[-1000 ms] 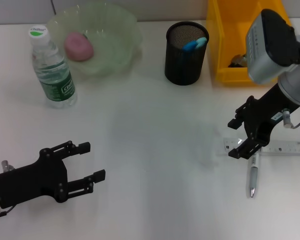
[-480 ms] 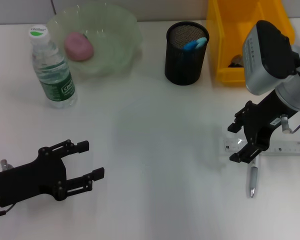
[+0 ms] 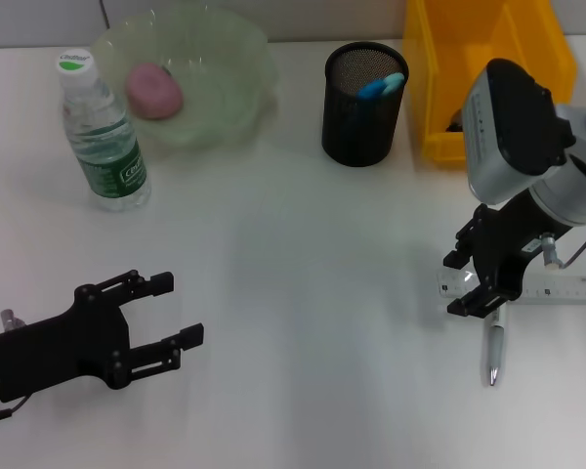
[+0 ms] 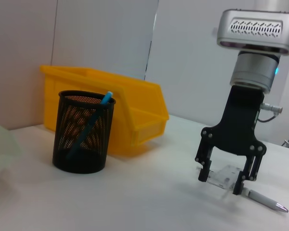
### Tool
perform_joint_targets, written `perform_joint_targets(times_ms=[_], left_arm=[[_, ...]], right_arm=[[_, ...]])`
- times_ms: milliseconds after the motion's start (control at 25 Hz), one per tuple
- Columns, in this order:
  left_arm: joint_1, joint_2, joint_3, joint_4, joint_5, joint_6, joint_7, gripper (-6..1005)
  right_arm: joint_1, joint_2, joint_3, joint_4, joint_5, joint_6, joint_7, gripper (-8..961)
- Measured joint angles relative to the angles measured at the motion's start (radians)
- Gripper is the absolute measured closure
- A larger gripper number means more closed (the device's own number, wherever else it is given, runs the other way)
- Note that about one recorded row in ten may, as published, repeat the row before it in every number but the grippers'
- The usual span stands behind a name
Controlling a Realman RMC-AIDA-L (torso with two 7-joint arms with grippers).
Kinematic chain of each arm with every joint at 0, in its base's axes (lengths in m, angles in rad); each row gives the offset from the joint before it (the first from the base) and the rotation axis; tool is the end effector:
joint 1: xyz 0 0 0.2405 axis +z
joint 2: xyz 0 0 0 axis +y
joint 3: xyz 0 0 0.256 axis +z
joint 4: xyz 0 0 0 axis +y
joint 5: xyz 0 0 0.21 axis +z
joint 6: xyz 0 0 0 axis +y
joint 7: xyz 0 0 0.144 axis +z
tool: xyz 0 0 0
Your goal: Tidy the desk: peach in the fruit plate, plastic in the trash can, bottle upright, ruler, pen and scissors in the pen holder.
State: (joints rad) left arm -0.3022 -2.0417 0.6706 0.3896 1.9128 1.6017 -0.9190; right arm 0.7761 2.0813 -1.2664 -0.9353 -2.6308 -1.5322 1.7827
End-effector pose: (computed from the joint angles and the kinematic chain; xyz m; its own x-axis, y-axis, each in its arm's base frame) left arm -0.3322 0.2366 -0.0220 0.7740 0.2679 0.5737 0.4566 -0.8639 -0.2126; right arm 0.2080 0.3660 -0.0291 0.8837 -0.1001 0.4573 -0.0858 -0.9950 -0.0520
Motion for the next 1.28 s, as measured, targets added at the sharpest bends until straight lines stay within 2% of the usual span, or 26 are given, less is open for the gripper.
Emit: perform_joint_targets(times_ms=[40, 240, 880, 1040, 1280], left_arm=[[0.0, 0.0, -0.002, 0.0, 0.0, 0.001, 0.0, 213], [0.003, 0.0, -0.006, 0.0, 0.0, 0.004, 0.0, 213], [0.006, 0.003, -0.014, 0.0, 0.0, 0.011, -0.001, 213], [0.006, 0.003, -0.015, 0.0, 0.0, 0.013, -0.001, 213], [0.003, 0.003, -0.014, 0.0, 0.0, 0.014, -0.001, 213]], right_arm=[[0.0, 0.0, -0.005, 0.002, 0.0, 0.005, 0.0, 332], [0.0, 0.002, -0.017, 0.003, 0.002, 0.013, 0.0, 331], [0.0, 0.001, -0.004, -0.016, 0.023, 0.001, 0.006, 573], [0.009, -0.001, 0.073, -0.079, 0.056, -0.075, 0.019, 573], [0.04, -0.009, 0.269, -0.171, 0.151, -0.19, 0.049, 573]])
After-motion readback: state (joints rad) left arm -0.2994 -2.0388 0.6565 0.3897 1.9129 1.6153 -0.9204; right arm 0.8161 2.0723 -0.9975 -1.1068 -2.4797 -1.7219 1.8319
